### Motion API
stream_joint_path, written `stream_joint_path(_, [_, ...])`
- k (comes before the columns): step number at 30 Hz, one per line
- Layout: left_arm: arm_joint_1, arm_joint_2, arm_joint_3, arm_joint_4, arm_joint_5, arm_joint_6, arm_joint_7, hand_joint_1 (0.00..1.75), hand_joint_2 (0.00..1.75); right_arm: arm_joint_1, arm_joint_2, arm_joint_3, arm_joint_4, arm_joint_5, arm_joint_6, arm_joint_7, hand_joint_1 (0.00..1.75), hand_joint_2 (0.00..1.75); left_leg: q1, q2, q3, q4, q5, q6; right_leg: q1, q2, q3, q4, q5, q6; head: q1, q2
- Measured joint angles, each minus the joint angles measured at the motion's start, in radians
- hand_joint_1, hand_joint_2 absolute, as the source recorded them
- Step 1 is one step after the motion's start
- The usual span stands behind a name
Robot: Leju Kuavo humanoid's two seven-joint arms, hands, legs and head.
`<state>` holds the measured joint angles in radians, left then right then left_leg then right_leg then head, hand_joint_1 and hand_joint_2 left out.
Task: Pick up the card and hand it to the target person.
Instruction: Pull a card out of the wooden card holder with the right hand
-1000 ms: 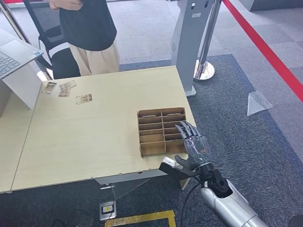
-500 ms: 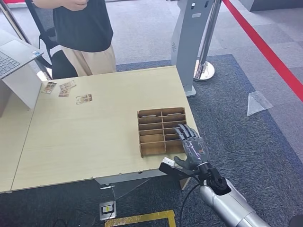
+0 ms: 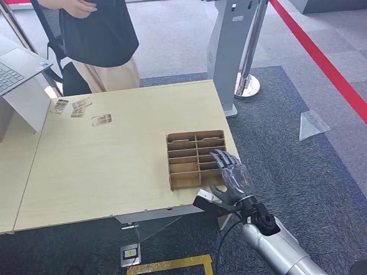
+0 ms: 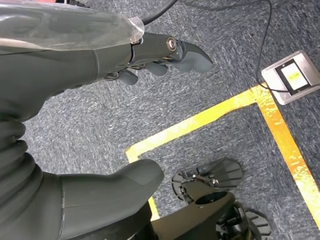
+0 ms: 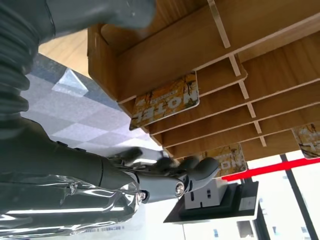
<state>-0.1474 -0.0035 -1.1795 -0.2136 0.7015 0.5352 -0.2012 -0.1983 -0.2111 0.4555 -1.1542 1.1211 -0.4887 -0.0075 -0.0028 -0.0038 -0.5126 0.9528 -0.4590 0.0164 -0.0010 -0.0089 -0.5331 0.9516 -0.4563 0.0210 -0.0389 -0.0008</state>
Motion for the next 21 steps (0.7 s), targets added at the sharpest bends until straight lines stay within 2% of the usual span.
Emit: stream_joint_path(21, [0.017, -0.011, 0.000, 0.000, 0.030, 0.019, -0.008, 0.00, 1.75, -0.008, 0.000, 0.000, -0.046, -0.006, 0.018, -0.014, 1.75, 1.75, 0.000, 0.000, 0.000, 0.000, 0.000, 0.000, 0.000, 0.000, 0.000, 0.000, 0.000, 0.000, 0.000, 0.000])
